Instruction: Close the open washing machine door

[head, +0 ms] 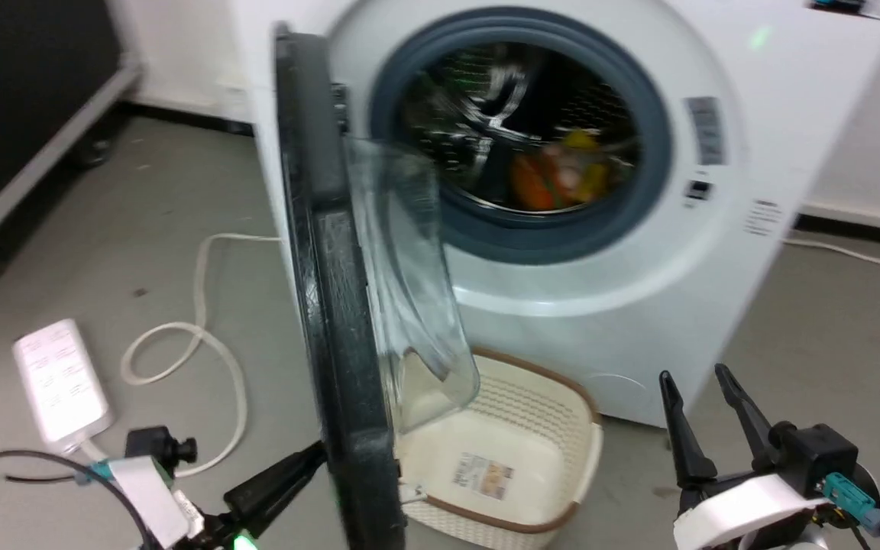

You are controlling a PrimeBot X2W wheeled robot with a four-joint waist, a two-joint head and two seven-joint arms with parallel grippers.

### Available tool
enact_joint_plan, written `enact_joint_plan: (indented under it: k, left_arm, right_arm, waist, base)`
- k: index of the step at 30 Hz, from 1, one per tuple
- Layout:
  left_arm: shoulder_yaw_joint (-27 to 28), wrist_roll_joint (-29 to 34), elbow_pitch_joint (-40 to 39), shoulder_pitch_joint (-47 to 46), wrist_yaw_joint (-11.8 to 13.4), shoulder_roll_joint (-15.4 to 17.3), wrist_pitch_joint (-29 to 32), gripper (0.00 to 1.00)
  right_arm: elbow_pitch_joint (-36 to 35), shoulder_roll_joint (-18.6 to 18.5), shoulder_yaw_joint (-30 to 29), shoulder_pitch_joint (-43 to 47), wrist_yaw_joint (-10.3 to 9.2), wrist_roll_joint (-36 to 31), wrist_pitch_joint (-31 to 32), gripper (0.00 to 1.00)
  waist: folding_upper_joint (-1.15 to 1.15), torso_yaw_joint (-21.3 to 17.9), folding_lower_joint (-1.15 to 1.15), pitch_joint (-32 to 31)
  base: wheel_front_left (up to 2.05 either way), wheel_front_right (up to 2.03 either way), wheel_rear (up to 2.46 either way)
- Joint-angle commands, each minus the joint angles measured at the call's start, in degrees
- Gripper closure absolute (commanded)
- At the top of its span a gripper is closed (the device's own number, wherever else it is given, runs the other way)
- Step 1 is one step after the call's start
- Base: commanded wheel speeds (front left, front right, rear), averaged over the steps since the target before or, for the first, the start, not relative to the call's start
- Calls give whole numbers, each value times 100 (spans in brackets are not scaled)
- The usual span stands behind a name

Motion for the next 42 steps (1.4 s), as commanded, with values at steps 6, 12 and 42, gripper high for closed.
enact_joint_plan:
  k: [6,12,42]
  left_arm:
    - [-789,-846,73,143,-25,-18,-899,100]
    - [-1445,-1303,-1,-34,-25,-18,-1532,100]
    - [-2122,-851,1989,-3038,-26,-19,-4610,100]
  right_arm:
    - [0,7,-82,-6,5,-70,-26,0]
    - [-23,7,-190,-50,5,-73,-26,0]
    - [-158,7,-35,-367,5,363,-26,0]
  waist:
    - [0,-1113,0,209]
    - [0,-1854,0,459]
    - [0,-2938,0,1206]
  base:
    - [0,0,0]
    - [0,0,0]
    - [0,0,0]
